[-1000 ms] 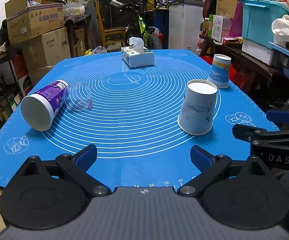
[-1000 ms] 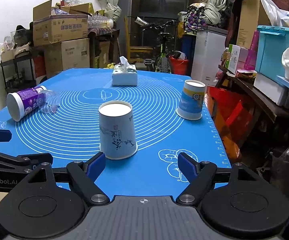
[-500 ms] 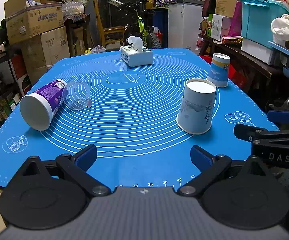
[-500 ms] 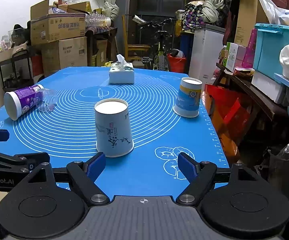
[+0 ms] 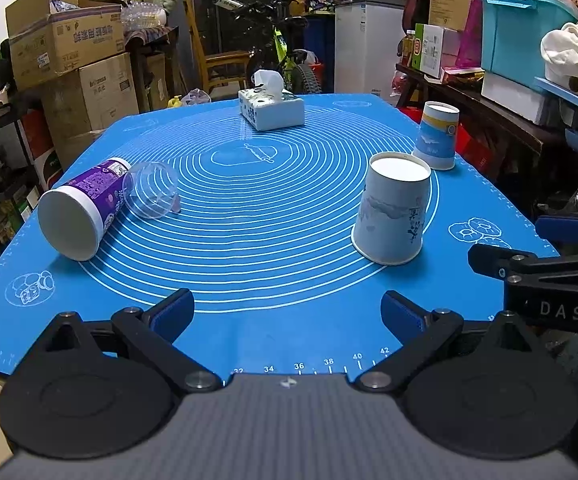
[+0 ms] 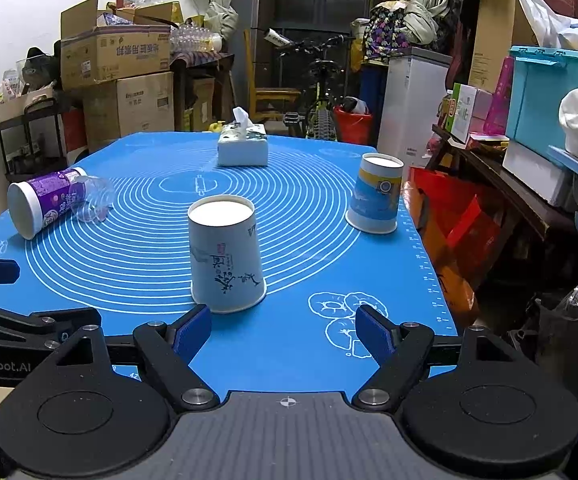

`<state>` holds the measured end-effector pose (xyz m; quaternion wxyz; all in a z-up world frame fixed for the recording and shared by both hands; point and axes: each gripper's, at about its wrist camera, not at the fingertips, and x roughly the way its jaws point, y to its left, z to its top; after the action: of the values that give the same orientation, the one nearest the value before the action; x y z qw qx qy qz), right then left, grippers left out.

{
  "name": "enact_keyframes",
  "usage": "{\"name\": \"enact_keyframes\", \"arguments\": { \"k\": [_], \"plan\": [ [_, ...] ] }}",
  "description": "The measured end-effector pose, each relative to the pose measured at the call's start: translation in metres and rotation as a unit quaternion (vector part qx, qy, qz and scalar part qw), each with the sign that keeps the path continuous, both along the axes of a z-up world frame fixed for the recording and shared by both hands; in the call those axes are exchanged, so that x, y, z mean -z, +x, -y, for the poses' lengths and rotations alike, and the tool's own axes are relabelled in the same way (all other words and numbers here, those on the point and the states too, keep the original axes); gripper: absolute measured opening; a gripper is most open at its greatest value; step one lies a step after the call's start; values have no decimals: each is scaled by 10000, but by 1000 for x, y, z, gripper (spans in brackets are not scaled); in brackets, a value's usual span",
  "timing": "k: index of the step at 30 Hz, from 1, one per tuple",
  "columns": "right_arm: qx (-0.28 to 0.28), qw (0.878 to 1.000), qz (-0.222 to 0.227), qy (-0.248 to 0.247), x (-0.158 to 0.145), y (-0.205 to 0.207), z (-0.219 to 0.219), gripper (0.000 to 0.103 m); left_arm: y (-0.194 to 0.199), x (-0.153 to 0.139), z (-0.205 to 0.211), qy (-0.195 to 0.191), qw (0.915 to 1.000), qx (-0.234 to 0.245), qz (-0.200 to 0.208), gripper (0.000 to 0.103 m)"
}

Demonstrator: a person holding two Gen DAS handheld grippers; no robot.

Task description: Flip cup upside down

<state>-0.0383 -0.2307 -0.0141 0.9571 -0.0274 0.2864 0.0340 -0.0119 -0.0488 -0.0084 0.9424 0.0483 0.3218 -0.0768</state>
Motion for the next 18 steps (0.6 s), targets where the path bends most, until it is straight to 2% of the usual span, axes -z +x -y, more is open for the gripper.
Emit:
{"name": "enact_keyframes", "arguments": {
  "k": [18],
  "plan": [
    [39, 10000, -32, 17, 4, -1, 2, 82, -1, 0, 3, 15, 10000, 7, 13, 99]
  ]
}}
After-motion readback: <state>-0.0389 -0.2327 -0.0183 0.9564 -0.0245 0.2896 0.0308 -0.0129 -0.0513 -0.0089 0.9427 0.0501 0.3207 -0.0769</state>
